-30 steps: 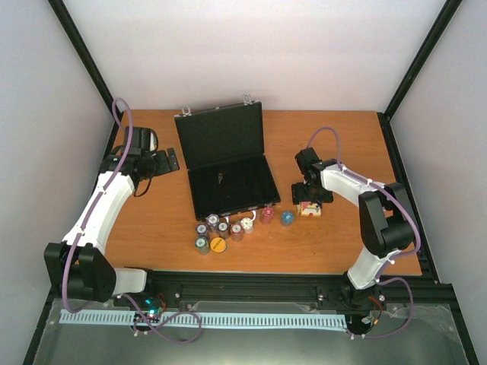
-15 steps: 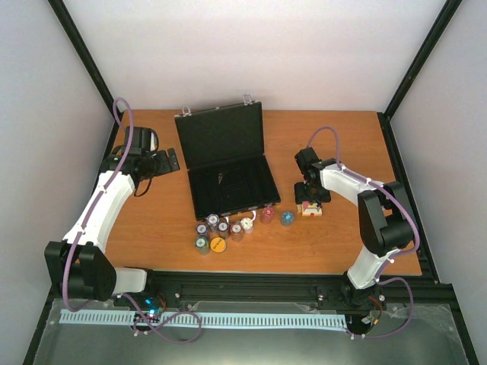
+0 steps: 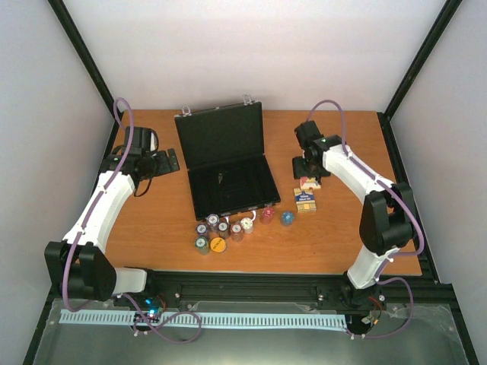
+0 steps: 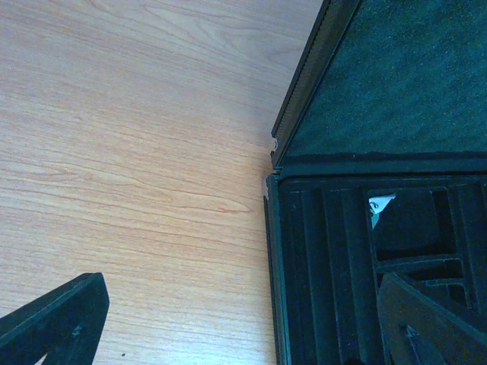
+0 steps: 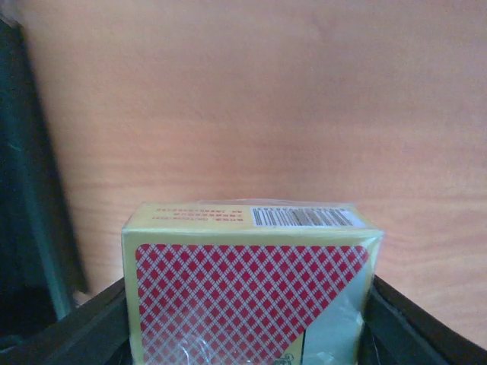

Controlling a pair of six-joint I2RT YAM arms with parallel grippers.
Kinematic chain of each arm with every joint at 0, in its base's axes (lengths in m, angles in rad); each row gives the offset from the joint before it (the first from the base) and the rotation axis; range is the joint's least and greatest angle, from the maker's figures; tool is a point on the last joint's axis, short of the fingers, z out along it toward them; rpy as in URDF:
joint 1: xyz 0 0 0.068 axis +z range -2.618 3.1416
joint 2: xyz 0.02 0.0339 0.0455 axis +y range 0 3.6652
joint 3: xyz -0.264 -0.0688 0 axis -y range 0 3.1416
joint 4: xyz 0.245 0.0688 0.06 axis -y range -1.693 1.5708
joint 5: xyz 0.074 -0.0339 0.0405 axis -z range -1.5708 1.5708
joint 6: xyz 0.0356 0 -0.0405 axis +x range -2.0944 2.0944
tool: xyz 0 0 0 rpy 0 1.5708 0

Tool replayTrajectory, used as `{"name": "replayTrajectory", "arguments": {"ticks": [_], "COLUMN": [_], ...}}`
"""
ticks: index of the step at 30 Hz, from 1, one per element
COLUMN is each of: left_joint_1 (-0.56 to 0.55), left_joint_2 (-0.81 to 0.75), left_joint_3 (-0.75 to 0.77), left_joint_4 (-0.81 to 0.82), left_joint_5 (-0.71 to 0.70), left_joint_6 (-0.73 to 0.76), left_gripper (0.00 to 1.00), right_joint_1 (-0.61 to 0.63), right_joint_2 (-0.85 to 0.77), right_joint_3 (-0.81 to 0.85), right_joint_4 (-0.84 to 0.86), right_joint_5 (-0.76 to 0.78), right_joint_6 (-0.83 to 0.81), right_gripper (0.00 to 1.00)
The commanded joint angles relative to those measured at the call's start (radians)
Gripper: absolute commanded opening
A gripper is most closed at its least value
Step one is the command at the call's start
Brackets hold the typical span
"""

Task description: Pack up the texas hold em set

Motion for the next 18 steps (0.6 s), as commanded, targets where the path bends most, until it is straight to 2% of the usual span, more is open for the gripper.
{"name": "replayTrajectory", "arguments": {"ticks": [1,5,10,18], "left_joint_1": [-0.001,-0.001,-0.002,-0.002], "left_joint_2": [-0.024,-0.032,-0.050,-0.088], "left_joint_3": [-0.010,-0.024,-0.034,-0.041], "left_joint_4": [0.017,0.020,0.009,-0.013], "left_joint_5": [0.002,0.007,0.000,-0.029], "left_joint_6": [0.010,0.006,0.007,-0.002], "left_gripper": [1.00,1.00,1.00,1.00], "right_joint_1": [0.016,0.021,0.044,0.193], "right_joint_2": [-0.008,0.033,0.079,0.193], "right_joint_3": [0.113,0.172,0.240,0.370], "right_joint_4": [-0.038,0.009,0.145,0.247], "right_joint_5": [-0.080,-0.242,-0.414,-0.325], "right_joint_6": [-0.032,0.075,0.344,0.690], "right_gripper": [0.33,0.33,0.33,0.33]}}
